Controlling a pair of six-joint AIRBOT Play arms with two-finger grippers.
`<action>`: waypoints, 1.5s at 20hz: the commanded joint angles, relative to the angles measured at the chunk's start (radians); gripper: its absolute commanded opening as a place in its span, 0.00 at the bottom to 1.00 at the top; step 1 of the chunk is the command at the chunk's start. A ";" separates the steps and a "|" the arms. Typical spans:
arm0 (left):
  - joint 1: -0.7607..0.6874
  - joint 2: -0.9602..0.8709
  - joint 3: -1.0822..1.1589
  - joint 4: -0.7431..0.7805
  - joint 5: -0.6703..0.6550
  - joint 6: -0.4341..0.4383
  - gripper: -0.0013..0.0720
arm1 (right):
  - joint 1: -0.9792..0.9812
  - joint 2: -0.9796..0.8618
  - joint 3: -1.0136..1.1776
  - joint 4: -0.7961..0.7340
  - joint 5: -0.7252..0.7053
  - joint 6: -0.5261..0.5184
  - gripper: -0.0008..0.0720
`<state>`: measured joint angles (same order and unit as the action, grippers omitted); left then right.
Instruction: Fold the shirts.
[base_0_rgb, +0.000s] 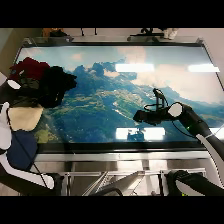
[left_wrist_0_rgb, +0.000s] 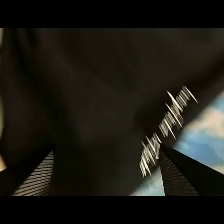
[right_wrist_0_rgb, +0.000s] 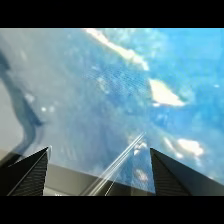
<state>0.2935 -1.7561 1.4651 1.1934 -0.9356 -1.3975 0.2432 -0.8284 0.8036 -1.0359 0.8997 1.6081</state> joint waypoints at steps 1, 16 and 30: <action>-0.012 -0.148 0.133 -0.008 -0.013 0.002 0.98 | 0.000 -0.015 0.000 0.008 -0.002 0.000 0.97; -0.389 0.289 0.500 -0.426 -0.411 0.035 0.03 | -0.173 0.164 0.112 0.030 0.169 -0.042 0.13; -0.753 0.377 -0.073 -0.354 -0.286 0.011 0.94 | -0.401 0.199 0.136 0.025 0.405 -0.107 0.55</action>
<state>-0.4877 -1.3659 1.3968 0.8192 -1.1286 -1.3796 -0.1112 -0.6308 0.9321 -1.0096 1.2617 1.5070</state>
